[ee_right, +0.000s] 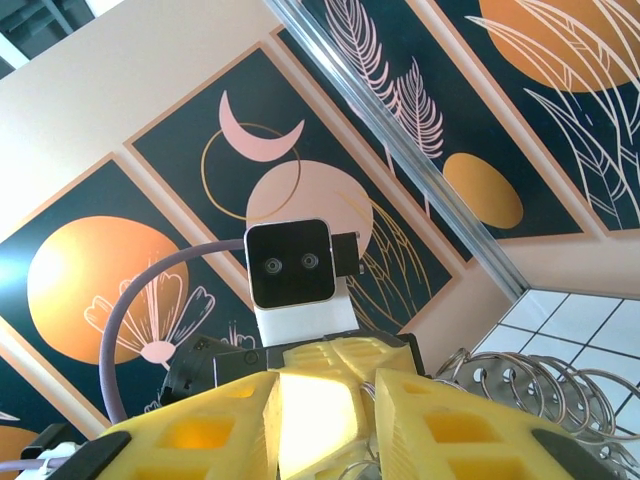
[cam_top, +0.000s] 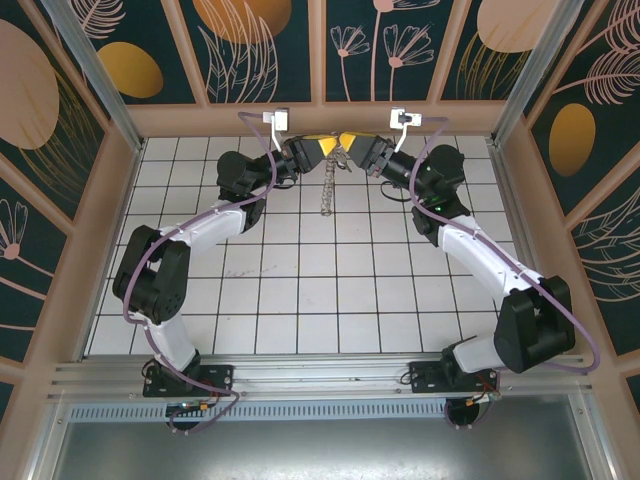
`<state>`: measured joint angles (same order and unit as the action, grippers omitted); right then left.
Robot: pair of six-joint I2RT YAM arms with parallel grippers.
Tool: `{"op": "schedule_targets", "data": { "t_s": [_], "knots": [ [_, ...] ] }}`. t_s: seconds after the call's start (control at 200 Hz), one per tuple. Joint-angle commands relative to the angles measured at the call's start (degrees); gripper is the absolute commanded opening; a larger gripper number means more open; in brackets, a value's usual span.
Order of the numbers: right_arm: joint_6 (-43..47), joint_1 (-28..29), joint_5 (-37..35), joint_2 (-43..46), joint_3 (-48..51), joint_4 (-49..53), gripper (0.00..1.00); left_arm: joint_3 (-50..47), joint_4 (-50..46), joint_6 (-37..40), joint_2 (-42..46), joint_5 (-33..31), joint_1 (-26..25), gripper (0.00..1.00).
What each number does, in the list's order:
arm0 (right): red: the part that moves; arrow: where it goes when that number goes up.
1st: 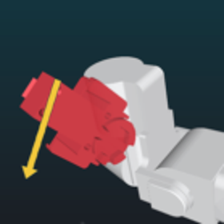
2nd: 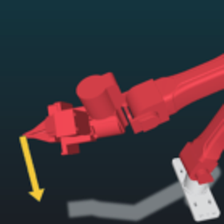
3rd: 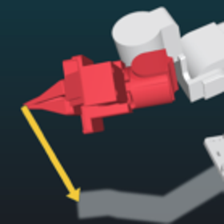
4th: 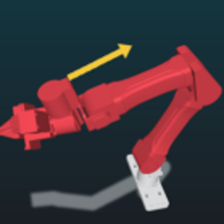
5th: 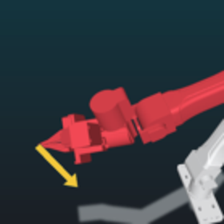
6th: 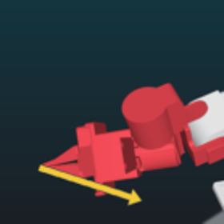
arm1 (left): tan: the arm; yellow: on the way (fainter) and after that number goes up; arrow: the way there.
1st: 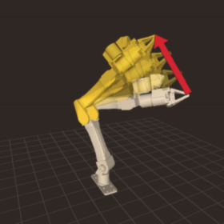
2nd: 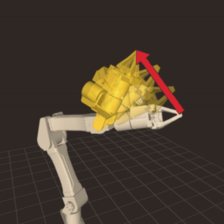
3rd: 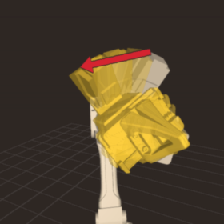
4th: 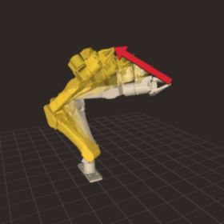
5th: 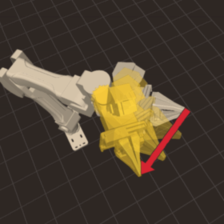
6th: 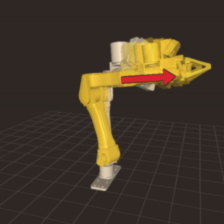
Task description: Put the keys on the keyring
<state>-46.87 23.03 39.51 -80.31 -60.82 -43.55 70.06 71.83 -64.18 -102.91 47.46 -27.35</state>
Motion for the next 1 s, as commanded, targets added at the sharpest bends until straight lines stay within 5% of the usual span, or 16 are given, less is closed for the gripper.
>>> {"op": "schedule_targets", "data": {
  "t_s": [0.0, 0.996],
  "knots": [
    [1.0, -0.1, 0.0, 0.6, -1.0, -1.8, 0.31, 1.7, 3.6, -0.5, -0.3, -0.7, -0.4, 0.00],
    [-0.5, -1.2, 1.4, -0.2, 1.8, -3.8, 0.29, 1.8, 3.8, -0.4, -0.4, -0.7, -0.8, 0.00]
  ]
}}
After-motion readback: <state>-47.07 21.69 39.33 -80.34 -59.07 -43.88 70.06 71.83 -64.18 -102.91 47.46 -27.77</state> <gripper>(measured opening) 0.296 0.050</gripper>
